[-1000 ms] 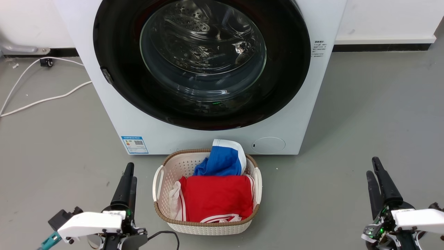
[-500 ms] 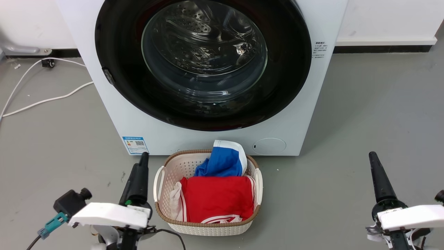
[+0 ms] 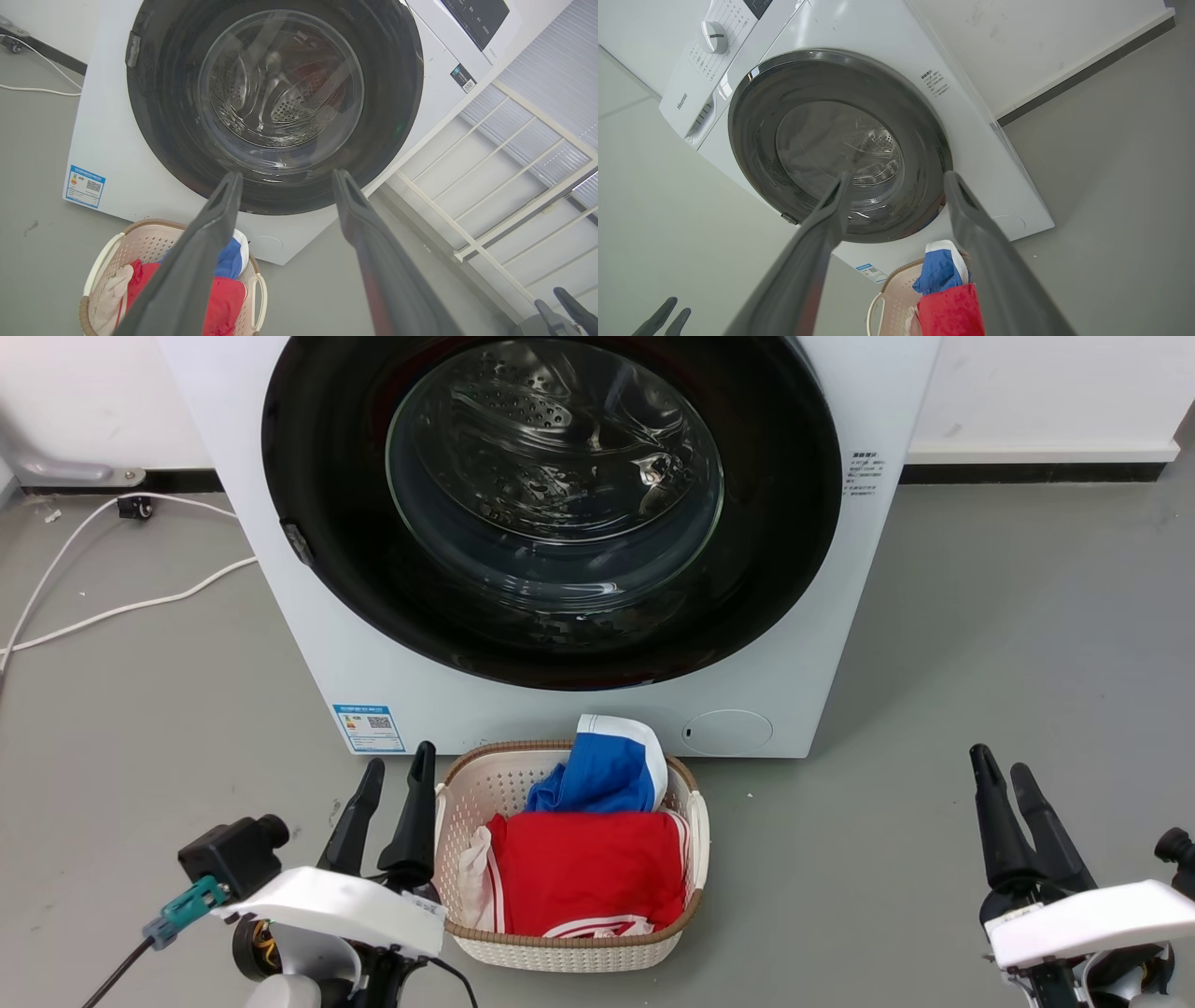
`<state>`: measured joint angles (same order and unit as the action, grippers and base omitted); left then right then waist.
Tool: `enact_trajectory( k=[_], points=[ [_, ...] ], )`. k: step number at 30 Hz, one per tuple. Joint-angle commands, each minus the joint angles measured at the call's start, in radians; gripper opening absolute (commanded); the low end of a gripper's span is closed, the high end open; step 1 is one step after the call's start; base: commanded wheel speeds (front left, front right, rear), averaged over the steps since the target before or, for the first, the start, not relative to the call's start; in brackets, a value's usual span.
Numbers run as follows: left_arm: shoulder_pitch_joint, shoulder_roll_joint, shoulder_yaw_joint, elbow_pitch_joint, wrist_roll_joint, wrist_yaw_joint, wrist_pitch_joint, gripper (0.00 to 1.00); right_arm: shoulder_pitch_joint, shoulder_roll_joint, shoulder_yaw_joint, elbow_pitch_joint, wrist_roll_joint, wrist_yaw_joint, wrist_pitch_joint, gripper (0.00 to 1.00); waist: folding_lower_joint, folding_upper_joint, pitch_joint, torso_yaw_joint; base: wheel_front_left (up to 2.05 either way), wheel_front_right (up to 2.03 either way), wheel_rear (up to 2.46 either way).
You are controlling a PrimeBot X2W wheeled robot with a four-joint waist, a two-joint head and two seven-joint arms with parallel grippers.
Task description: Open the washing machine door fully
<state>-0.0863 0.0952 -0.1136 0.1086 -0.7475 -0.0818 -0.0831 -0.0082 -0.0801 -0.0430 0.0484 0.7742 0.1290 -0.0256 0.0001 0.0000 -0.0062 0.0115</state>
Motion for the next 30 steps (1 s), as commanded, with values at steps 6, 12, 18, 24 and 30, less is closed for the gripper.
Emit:
enact_trajectory(
  k=[6, 12, 18, 24, 30],
  points=[
    [-0.032, 0.035, -0.039, -0.008, 0.102, 0.04, -0.024, 1.0, 0.009, -0.011, 0.002, -0.039, -0.115, 0.001, 0.008, 1.0, -0.0001, 0.0, -0.003, 0.002, 0.0, 0.0, 0.0],
    [-0.039, 0.059, -0.073, -0.004, 0.174, 0.073, -0.042, 1.0, 0.021, -0.011, -0.006, -0.053, -0.208, 0.001, 0.019, 1.0, -0.0001, 0.0, -0.006, 0.005, 0.0, 0.0, 0.0],
    [-0.044, 0.078, -0.108, 0.006, 0.241, 0.099, -0.061, 1.0, 0.034, -0.005, -0.014, -0.068, -0.307, 0.002, 0.028, 1.0, -0.0001, 0.0, -0.008, 0.006, 0.0, 0.0, 0.0],
    [-0.049, 0.092, -0.13, 0.007, 0.296, 0.117, -0.076, 1.0, 0.042, -0.004, -0.017, -0.076, -0.383, 0.002, 0.027, 1.0, -0.0001, 0.0, -0.01, 0.008, 0.0, 0.0, 0.0],
    [-0.049, 0.1, -0.147, 0.015, 0.346, 0.131, -0.091, 1.0, 0.05, 0.0, -0.016, -0.087, -0.451, 0.002, 0.022, 1.0, -0.0001, 0.0, -0.013, 0.01, 0.0, 0.0, 0.0]
  ],
)
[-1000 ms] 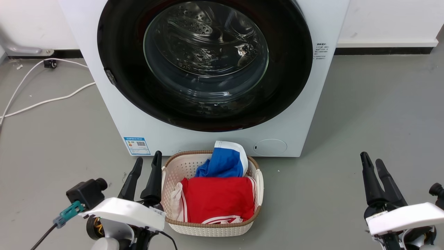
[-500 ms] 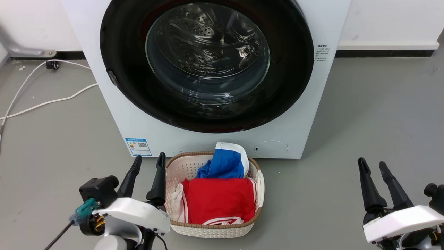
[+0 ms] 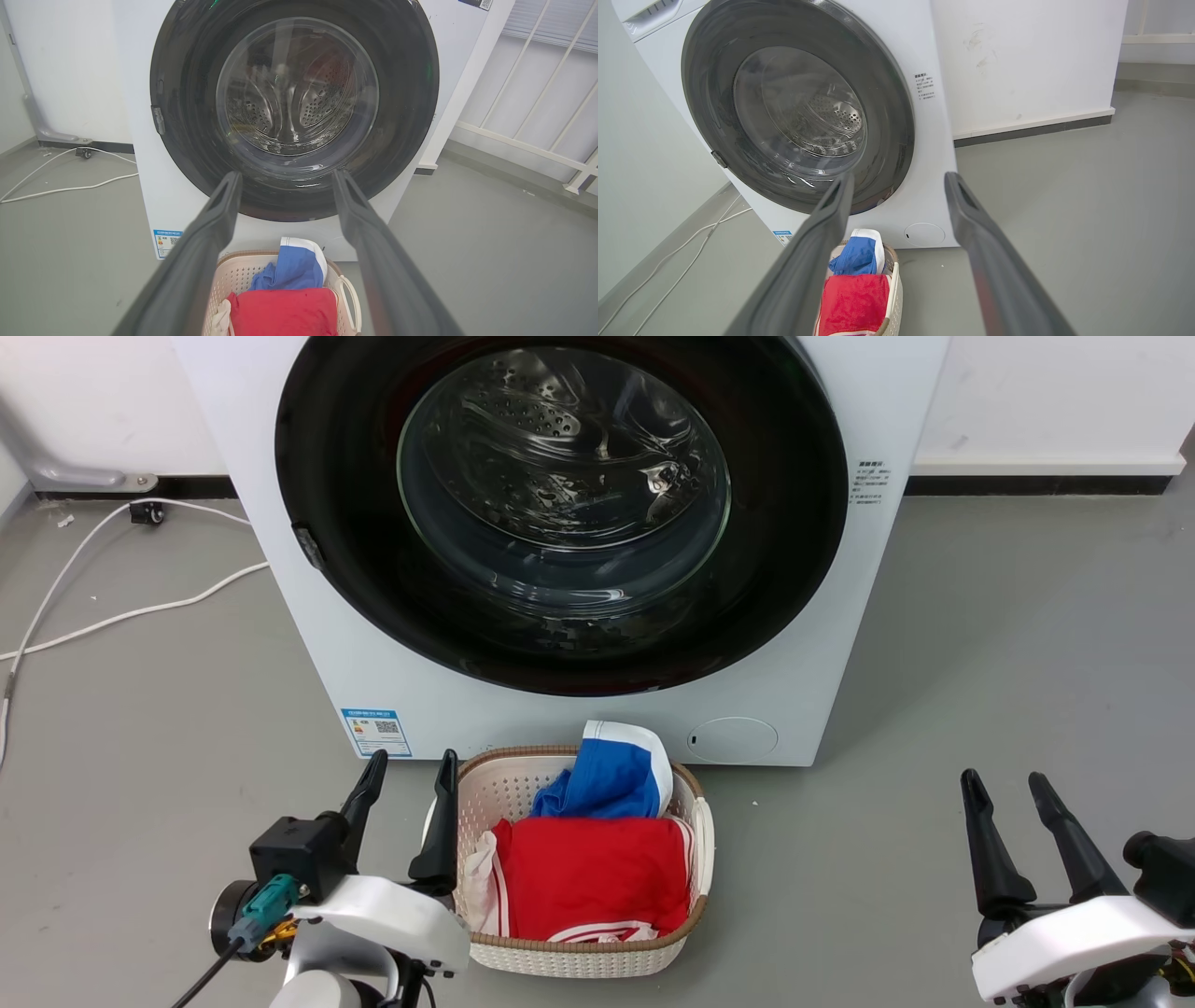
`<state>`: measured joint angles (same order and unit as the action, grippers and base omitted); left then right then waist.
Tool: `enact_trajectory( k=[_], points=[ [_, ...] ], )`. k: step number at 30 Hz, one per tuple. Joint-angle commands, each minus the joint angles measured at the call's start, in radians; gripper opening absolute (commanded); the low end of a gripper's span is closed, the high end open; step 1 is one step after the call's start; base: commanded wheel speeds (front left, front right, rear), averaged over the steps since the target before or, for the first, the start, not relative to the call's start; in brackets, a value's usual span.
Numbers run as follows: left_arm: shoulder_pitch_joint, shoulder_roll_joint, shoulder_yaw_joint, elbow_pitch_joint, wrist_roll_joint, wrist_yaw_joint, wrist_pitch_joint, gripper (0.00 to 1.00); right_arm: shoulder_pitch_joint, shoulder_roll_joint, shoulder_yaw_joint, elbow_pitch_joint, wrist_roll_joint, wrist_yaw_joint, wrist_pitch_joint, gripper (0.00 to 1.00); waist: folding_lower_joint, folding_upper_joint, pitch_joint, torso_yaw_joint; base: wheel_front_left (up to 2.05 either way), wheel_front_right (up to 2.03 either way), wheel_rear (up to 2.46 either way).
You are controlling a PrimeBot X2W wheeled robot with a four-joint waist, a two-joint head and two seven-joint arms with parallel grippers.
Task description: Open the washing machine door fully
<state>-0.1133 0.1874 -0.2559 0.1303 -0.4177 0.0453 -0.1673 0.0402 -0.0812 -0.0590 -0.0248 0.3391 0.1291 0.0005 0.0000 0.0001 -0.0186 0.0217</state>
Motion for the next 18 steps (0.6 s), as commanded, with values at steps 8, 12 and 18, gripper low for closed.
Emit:
enact_trajectory(
  k=[8, 12, 18],
  points=[
    [-0.022, 0.006, -0.017, -0.002, 0.075, 0.012, -0.025, 1.0, 0.008, 0.005, 0.003, -0.03, -0.099, 0.002, -0.009, 1.0, 0.0, -0.0001, -0.001, 0.005, 0.0, 0.0, 0.0],
    [-0.018, 0.006, -0.018, 0.005, 0.103, 0.012, -0.034, 1.0, 0.012, 0.008, 0.003, -0.036, -0.133, 0.002, -0.011, 1.0, 0.0, -0.0001, -0.002, 0.007, 0.0, 0.0, 0.0],
    [-0.011, -0.006, -0.009, 0.013, 0.128, 0.0, -0.047, 1.0, 0.017, 0.013, 0.001, -0.045, -0.177, 0.002, -0.016, 1.0, 0.0, -0.0001, -0.004, 0.011, 0.0, 0.0, 0.0]
  ],
)
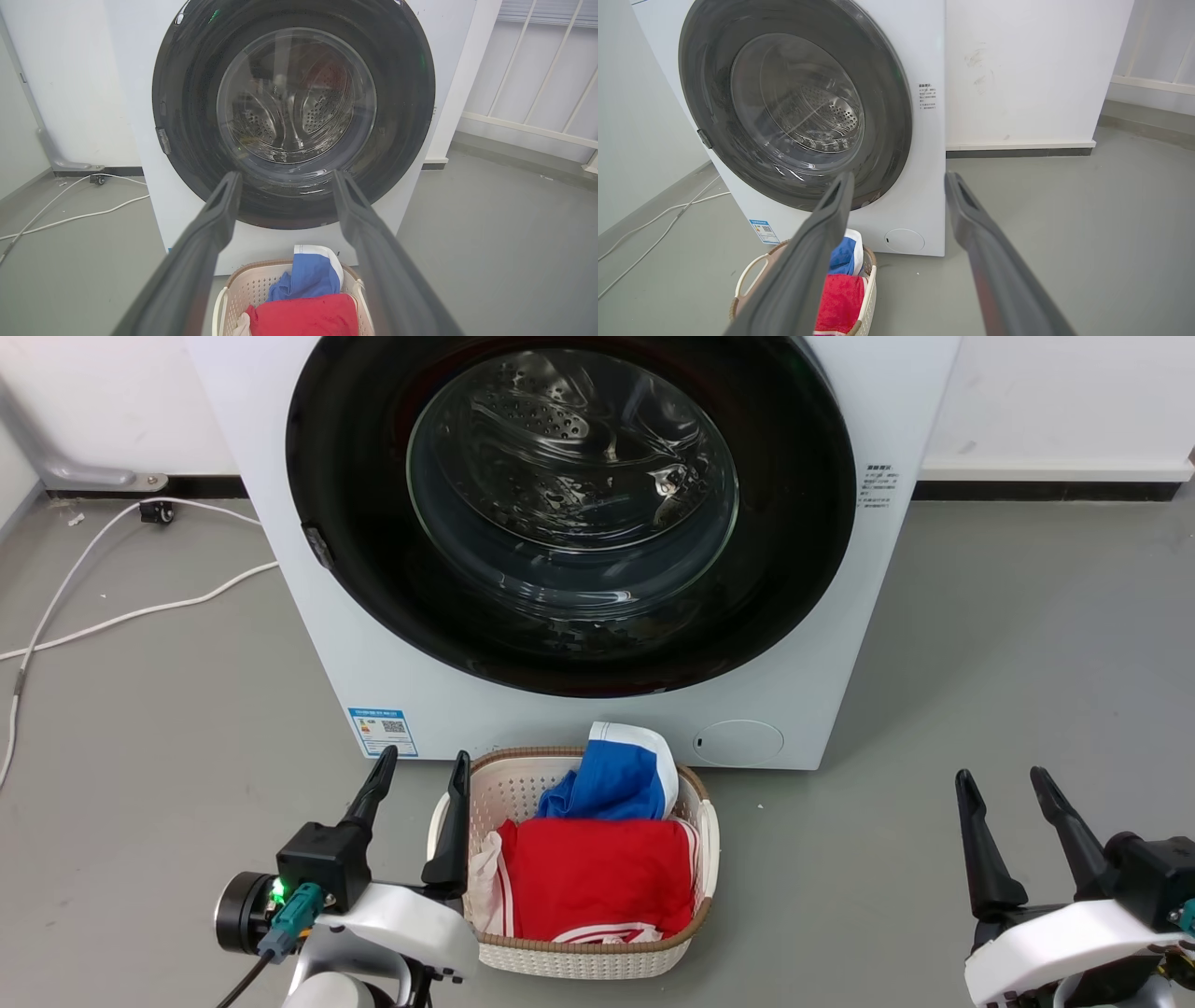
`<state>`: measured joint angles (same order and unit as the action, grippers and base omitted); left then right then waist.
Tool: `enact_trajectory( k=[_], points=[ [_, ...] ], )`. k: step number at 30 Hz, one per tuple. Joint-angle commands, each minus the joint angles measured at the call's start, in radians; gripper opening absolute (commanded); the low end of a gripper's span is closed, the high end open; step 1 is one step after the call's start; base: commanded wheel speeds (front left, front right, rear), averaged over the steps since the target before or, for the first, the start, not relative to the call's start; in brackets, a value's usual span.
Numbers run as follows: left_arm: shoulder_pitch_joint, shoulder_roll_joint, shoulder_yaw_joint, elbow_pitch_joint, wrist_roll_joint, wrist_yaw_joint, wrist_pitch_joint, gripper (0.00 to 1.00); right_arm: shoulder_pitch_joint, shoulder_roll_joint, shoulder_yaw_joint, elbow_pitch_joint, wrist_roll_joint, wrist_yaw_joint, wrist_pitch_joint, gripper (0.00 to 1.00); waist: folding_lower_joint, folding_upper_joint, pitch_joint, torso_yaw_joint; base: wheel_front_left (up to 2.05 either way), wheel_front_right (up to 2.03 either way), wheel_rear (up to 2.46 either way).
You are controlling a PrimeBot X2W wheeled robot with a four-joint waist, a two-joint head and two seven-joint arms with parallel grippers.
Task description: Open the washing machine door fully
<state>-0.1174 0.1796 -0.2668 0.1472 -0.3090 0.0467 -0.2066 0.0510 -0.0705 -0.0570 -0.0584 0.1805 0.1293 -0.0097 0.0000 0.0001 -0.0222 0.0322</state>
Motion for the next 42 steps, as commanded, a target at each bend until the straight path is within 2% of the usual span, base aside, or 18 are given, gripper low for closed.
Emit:
enact_trajectory(
  k=[1, 20, 30, 42],
  points=[
    [-0.005, 0.001, 0.002, -0.002, 0.024, -0.004, -0.01, 1.0, 0.007, 0.003, -0.001, -0.013, -0.027, 0.002, -0.008, 1.0, 0.0, -0.0001, -0.001, 0.001, 0.0, 0.0, 0.0],
    [0.006, -0.046, 0.057, 0.073, 0.091, -0.08, -0.044, 1.0, 0.02, 0.018, -0.01, -0.027, -0.122, 0.002, -0.019, 1.0, 0.0, -0.0001, -0.006, 0.01, 0.0, 0.0, 0.0],
    [-0.006, -0.067, 0.075, 0.104, 0.157, -0.097, -0.061, 1.0, 0.026, 0.021, -0.012, -0.035, -0.176, 0.002, -0.029, 1.0, 0.0, -0.0001, -0.005, 0.013, 0.0, 0.0, 0.0],
    [-0.005, -0.085, 0.106, 0.124, 0.158, -0.115, -0.059, 1.0, 0.02, 0.021, -0.021, -0.018, -0.151, 0.001, -0.035, 1.0, 0.0, -0.0001, -0.009, 0.014, 0.0, 0.0, 0.0]
  ],
)
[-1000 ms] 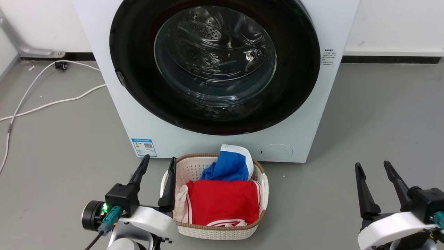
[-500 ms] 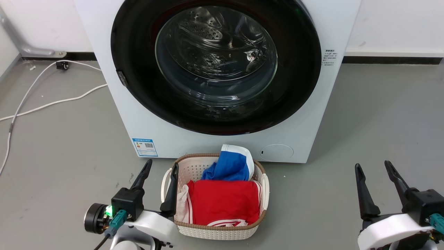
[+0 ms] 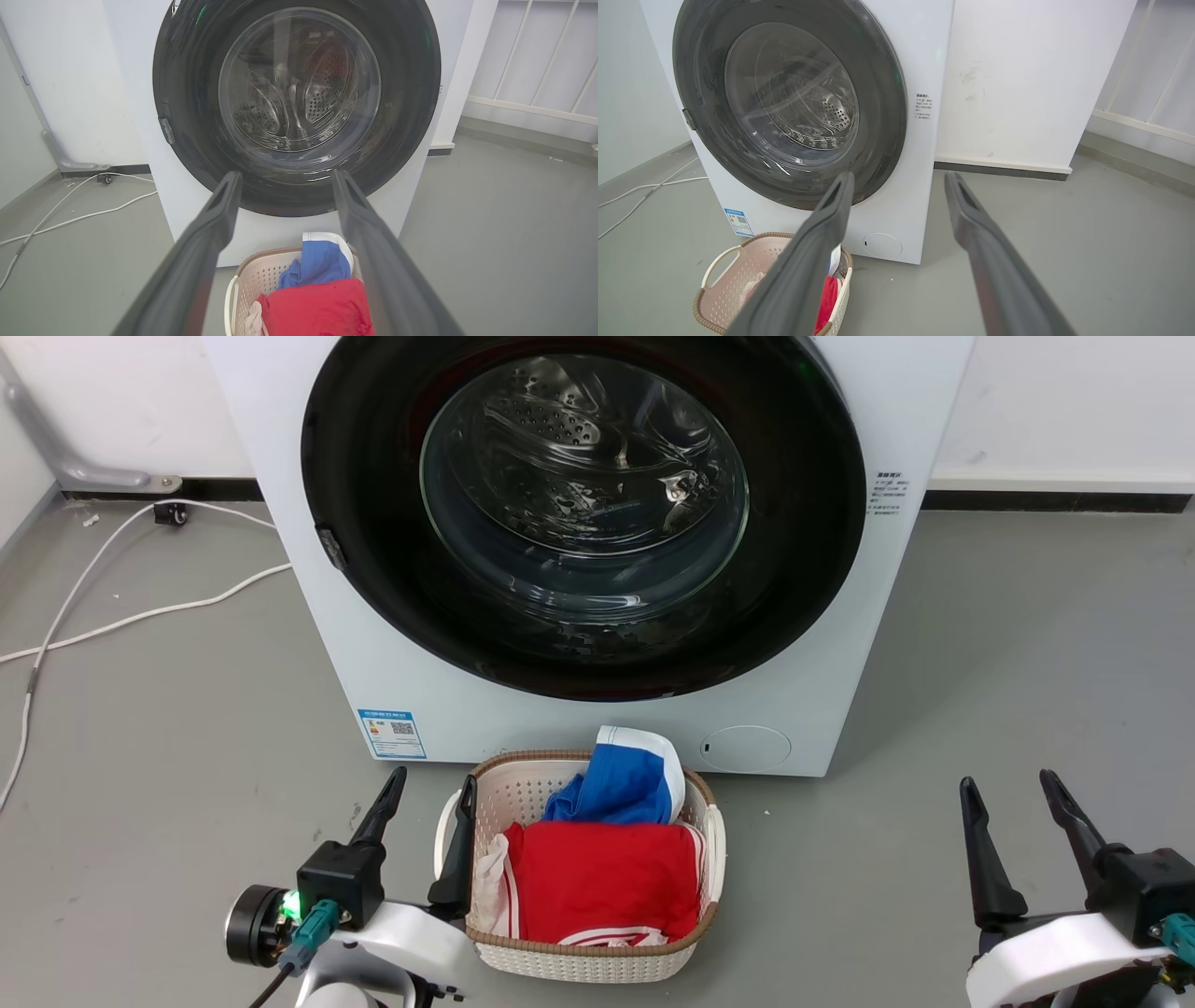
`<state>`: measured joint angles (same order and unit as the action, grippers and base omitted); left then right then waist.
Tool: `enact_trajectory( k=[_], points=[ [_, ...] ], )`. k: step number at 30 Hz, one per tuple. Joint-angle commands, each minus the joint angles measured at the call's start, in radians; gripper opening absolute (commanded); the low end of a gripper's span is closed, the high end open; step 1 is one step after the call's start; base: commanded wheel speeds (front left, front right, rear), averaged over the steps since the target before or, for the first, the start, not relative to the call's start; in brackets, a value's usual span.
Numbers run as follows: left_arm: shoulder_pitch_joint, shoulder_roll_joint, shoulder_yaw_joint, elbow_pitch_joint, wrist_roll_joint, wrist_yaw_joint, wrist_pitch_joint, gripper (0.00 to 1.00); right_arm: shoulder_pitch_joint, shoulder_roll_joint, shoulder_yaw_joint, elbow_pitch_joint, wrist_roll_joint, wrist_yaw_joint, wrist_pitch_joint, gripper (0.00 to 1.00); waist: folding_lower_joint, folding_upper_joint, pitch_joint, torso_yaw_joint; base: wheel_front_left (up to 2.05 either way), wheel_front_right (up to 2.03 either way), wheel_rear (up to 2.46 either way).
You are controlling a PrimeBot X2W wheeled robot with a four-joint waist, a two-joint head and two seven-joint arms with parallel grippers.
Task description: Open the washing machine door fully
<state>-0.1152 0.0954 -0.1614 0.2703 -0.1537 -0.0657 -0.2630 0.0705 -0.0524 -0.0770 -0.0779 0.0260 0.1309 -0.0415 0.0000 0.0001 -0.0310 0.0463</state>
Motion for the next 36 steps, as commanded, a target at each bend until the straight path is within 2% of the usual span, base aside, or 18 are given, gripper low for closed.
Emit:
enact_trajectory(
  k=[1, 2, 3, 4, 5, 10, 13, 16, 24, 26, 30, 36],
  points=[
    [-0.007, -0.001, 0.003, 0.002, 0.004, -0.004, -0.003, 1.0, -0.002, 0.003, -0.001, 0.003, 0.005, 0.0, -0.003, 1.0, 0.0, -0.0001, 0.0, 0.0, 0.0, 0.0, 0.0],
    [-0.008, -0.002, 0.005, 0.002, 0.005, -0.005, -0.003, 1.0, -0.004, 0.003, 0.002, 0.006, 0.012, 0.0, -0.003, 0.94, 0.0, -0.0001, 0.001, 0.0, 0.0, 0.0, 0.0],
    [-0.008, -0.003, 0.007, 0.004, 0.007, -0.006, -0.003, 1.0, -0.005, 0.003, 0.004, 0.009, 0.017, 0.0, -0.002, 0.36, 0.0, -0.0001, 0.001, 0.0, 0.0, 0.0, 0.0],
    [-0.008, -0.004, 0.009, 0.004, 0.008, -0.008, -0.003, 1.0, -0.006, 0.003, 0.008, 0.011, 0.021, 0.0, -0.001, 0.03, 0.0, -0.0001, 0.001, 0.0, 0.0, 0.0, 0.0],
    [-0.008, -0.005, 0.011, 0.004, 0.01, -0.009, -0.003, 1.0, -0.007, 0.003, 0.012, 0.015, 0.029, 0.0, 0.003, 0.0, 0.0, -0.0001, 0.002, 0.0, 0.0, 0.0, 0.0],
    [-0.014, -0.012, 0.022, 0.003, 0.011, -0.011, -0.003, 1.0, -0.008, 0.003, 0.006, 0.033, 0.1, 0.0, 0.026, 0.0, 0.0, -0.0001, 0.007, 0.002, 0.0, 0.0, 0.0],
    [-0.016, -0.018, 0.026, -0.004, 0.013, -0.011, -0.003, 1.0, -0.012, 0.003, -0.016, 0.041, 0.188, 0.0, 0.045, 0.0, 0.0, -0.0001, 0.014, 0.003, 0.0, 0.0, 0.0],
    [-0.02, -0.022, 0.031, -0.013, 0.015, -0.01, -0.003, 1.0, -0.021, 0.003, -0.048, 0.063, 0.431, 0.0, 0.067, 0.0, 0.0, -0.0001, 0.025, 0.008, 0.0, 0.0, 0.0],
    [-0.031, -0.032, 0.043, -0.053, 0.02, -0.002, -0.003, 1.0, -0.114, 0.002, -0.157, 0.186, 1.184, 0.0, 0.125, 0.0, 0.0, -0.0001, 0.078, 0.016, 0.0, 0.0, 0.0],
    [-0.036, -0.035, 0.044, -0.065, 0.019, 0.002, -0.003, 1.0, -0.153, 0.002, -0.201, 0.223, 1.326, 0.0, 0.144, 0.0, 0.0, -0.0001, 0.096, 0.016, 0.0, 0.0, 0.0],
    [-0.052, -0.039, 0.043, -0.093, 0.021, 0.01, -0.002, 1.0, -0.263, -0.01, -0.297, 0.32, 1.512, 0.0, 0.206, 0.0, 0.0, -0.0001, 0.137, 0.015, 0.0, 0.0, 0.0],
    [-0.094, -0.043, 0.029, -0.139, 0.018, 0.019, -0.003, 1.0, -0.499, -0.122, -0.347, 0.547, 1.665, 0.0, 0.28, 0.0, 0.0, -0.0001, 0.223, 0.011, 0.0, 0.0, 0.0]
  ],
)
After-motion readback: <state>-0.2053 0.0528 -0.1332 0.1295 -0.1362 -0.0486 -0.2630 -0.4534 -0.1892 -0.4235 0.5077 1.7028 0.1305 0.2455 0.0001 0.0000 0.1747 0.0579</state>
